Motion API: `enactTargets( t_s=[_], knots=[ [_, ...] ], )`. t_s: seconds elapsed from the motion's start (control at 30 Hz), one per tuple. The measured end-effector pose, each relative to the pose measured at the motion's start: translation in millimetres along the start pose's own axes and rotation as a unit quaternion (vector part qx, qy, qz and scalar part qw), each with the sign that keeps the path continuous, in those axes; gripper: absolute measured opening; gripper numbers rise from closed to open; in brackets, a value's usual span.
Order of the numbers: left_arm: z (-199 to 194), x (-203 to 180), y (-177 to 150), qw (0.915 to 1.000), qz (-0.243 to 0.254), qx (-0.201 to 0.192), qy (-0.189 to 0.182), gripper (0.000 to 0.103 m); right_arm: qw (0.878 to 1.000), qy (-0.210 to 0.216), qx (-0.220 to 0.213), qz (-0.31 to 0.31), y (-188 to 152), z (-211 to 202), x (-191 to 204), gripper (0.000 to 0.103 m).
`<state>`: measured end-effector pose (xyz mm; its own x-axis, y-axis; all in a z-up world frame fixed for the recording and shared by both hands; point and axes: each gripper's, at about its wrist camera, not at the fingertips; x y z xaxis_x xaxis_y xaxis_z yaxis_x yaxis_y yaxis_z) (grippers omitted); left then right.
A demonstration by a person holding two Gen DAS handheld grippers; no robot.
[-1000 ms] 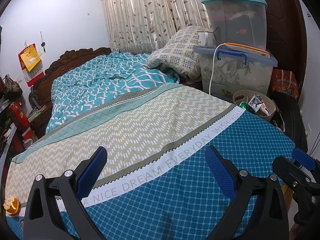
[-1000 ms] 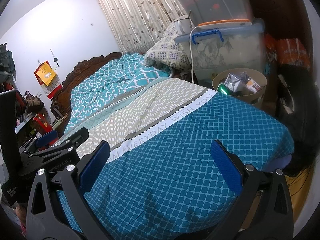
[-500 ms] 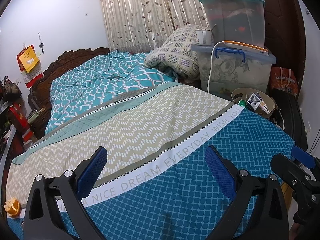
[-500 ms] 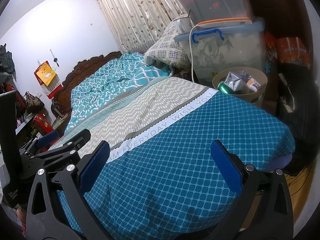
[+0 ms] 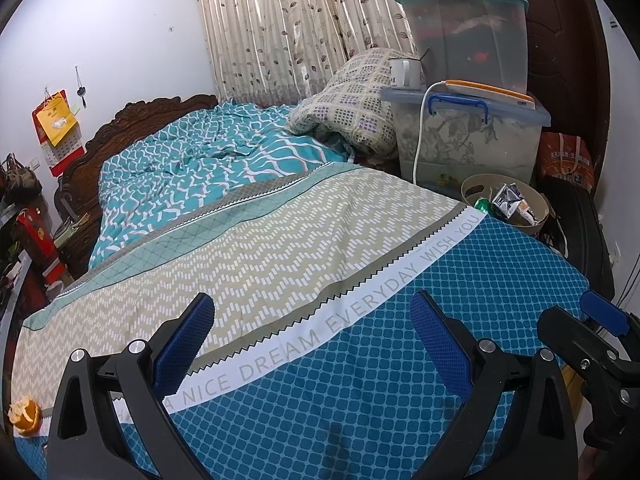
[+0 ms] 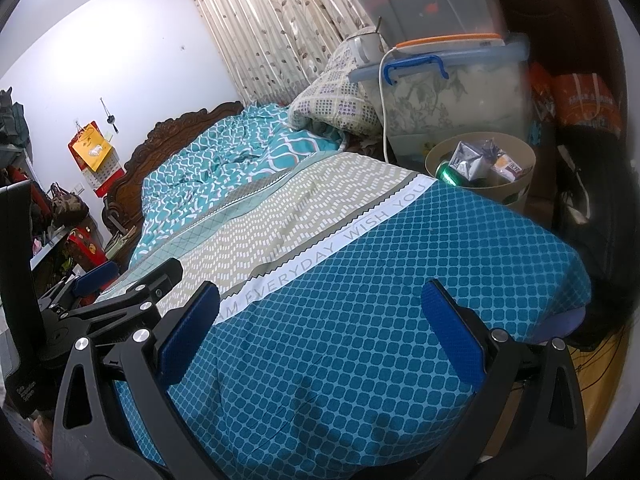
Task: Collect trash
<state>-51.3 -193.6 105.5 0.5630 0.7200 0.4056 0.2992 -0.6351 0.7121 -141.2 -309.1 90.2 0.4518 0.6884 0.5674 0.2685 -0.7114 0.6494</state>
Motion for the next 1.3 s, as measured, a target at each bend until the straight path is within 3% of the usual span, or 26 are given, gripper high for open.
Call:
enactTargets(
  t_s=[1.3],
  knots=[
    [6.3, -3.4, -7.3, 0.9998, 0.003, 0.006, -0.017, 0.094, 1.000, -0.001, 0.004, 0.003, -2.4, 3.5, -5.3, 0.100]
  ],
)
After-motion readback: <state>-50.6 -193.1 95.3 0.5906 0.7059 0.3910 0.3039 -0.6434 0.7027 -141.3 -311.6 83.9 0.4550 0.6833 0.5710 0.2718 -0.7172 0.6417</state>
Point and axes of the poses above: each gripper's, at about its wrist camera, not at the fingertips, and z roughly the way its jaws point, x to its left, y to its top, and after that the axes turned 15 degrees about z, right-handed
